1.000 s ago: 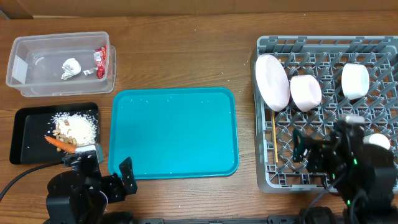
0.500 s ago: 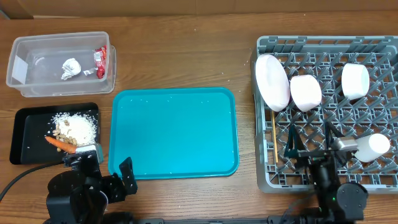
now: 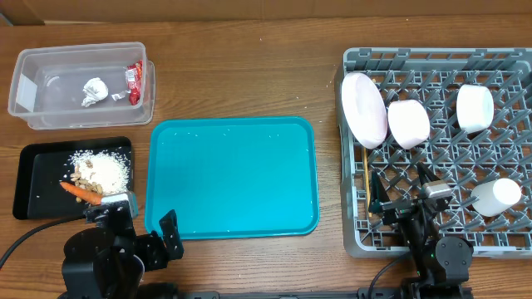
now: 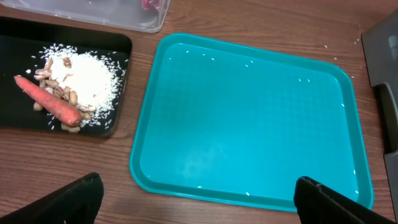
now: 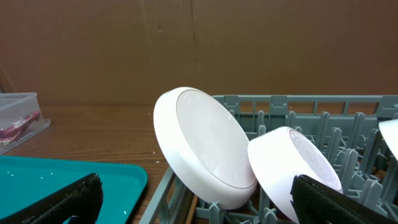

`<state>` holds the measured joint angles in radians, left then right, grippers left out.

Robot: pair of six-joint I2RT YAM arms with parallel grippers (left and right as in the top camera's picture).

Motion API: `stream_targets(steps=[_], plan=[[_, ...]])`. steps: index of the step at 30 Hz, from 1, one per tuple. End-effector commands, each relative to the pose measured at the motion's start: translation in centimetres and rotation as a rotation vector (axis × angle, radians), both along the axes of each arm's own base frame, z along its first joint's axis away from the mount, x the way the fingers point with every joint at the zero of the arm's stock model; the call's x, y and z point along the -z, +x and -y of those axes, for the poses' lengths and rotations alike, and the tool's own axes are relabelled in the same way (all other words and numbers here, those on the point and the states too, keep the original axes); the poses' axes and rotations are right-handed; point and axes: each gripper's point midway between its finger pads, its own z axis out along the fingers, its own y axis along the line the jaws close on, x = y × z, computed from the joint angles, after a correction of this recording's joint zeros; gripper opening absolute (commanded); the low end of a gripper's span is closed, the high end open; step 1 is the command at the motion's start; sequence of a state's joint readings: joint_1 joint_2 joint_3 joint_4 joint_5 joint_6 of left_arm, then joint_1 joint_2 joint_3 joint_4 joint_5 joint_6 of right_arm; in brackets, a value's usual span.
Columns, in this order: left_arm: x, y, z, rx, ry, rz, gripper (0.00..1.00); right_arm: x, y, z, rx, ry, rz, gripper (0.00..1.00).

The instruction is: Sort waste into correct bins and load items into the dishwasher

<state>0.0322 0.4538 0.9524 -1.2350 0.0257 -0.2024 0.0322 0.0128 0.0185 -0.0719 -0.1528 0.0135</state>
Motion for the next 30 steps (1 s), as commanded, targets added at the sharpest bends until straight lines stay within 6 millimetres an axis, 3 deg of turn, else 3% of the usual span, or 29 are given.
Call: stream_targets(steps=[1,26,30], plan=[[-0.02,-0.03,-0.01,0.010,0.013,0.004,1.00,0.22,0.01,0.07,0.001,-0.010,0.004,1.00],[0.00,-0.03,-0.08,0.010,0.019,0.003,1.00,0.22,0.01,0.07,0.001,-0.010,0.004,1.00],[-0.40,0.90,-0.76,-0.015,0.052,0.073,1.00,0.22,0.01,0.07,0.001,-0.010,0.004,1.00]])
